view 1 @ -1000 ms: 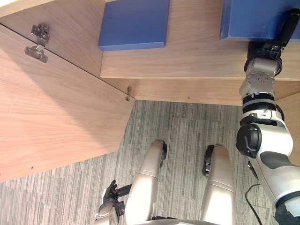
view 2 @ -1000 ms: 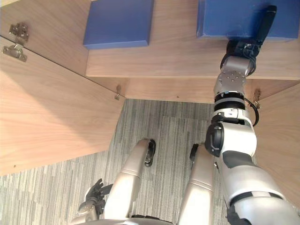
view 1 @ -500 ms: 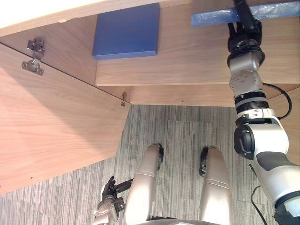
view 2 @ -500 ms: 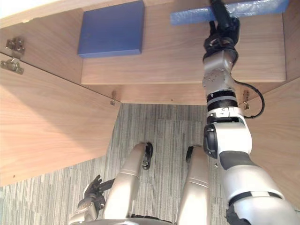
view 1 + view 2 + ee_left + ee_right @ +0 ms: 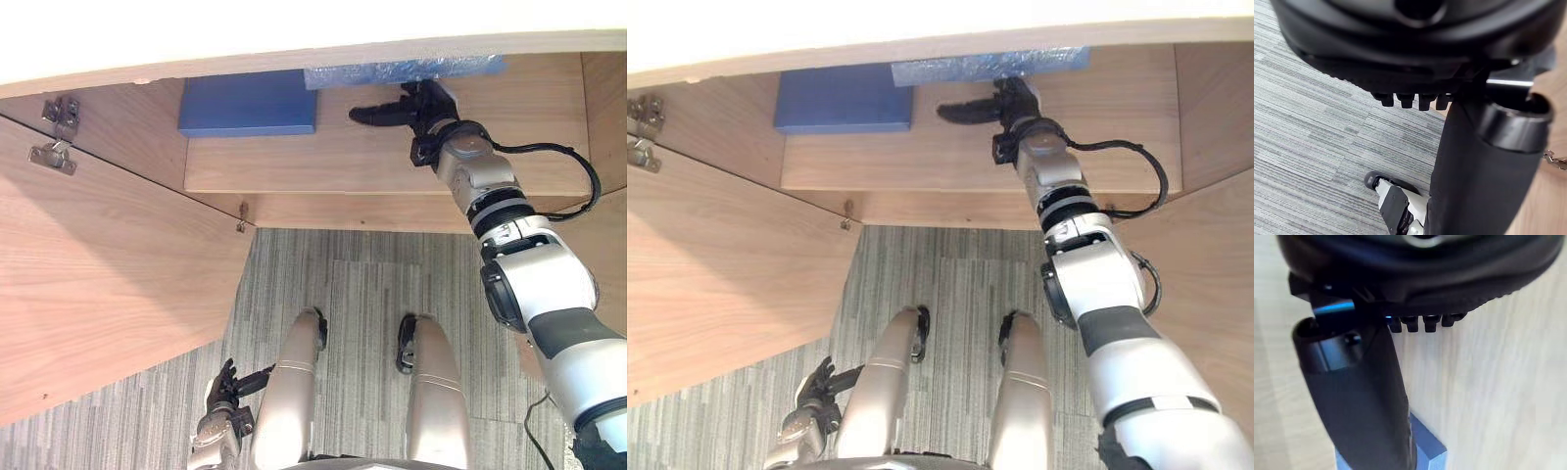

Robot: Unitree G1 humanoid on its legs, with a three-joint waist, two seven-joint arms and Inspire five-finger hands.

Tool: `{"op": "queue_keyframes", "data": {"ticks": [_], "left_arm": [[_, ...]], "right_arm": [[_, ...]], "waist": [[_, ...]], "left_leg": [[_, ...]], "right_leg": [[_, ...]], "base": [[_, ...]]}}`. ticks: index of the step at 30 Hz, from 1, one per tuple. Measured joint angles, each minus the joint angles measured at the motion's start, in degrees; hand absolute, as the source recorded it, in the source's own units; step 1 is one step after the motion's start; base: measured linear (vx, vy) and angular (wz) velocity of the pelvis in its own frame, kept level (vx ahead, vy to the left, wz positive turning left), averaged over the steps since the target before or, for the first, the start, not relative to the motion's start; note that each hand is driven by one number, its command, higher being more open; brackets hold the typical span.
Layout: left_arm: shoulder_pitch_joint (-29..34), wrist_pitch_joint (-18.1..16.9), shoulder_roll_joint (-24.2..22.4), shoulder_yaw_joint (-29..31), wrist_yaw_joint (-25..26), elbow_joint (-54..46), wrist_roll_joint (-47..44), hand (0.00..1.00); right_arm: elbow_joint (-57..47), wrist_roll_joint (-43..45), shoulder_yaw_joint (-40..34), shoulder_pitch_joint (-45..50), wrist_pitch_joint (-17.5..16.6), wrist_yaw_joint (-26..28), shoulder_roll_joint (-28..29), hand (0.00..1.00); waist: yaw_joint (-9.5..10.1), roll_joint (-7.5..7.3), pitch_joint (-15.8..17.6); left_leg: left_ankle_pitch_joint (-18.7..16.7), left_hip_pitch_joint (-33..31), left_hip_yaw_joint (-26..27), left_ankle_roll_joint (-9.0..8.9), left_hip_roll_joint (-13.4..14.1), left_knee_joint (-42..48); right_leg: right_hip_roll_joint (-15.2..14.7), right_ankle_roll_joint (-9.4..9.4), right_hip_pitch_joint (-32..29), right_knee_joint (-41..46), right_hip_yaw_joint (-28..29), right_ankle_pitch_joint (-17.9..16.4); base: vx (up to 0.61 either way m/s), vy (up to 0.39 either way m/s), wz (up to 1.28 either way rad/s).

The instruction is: Walk over to the cabinet, pick up the folder, carry it to the office cabinet, place the folder inside the office cabinet, then close the office cabinet door

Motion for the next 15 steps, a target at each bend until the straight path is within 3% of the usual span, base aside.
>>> {"op": "queue_keyframes", "data": {"ticks": [6,10,15], "left_arm": [[1.2,0.3,0.5,-0.4,-1.2,-1.7,1.6,1.00],[1.7,0.4,1.1,-0.5,-1.9,-2.1,1.8,1.00],[1.8,0.4,2.1,-0.5,-2.2,-3.3,2.9,1.00]], "right_arm": [[0.8,-8.1,2.3,0.0,-0.3,5.0,-3.0,1.00],[0.9,-19.3,4.6,0.4,-1.4,9.1,-3.1,1.00],[0.4,-22.4,4.6,2.6,-3.9,10.7,-3.1,1.00]], "waist": [[0.32,-0.12,-0.1],[0.33,-0.82,-0.4],[0.43,-1.95,-1.0]], "left_leg": [[0.2,0.2,0.3,0.37,-0.3,-0.2],[0.3,0.5,0.6,0.52,-0.3,-0.8],[0.3,0.5,0.9,0.57,-0.3,-0.9]], "right_leg": [[-0.4,0.18,0.2,-0.1,0.1,0.1],[-0.4,0.19,0.2,-0.4,0.4,0.2],[-0.4,0.42,0.2,-0.8,0.6,0.3]], "base": [[0.00,0.004,0.01],[0.00,0.000,0.00],[0.01,0.002,0.00]]}}
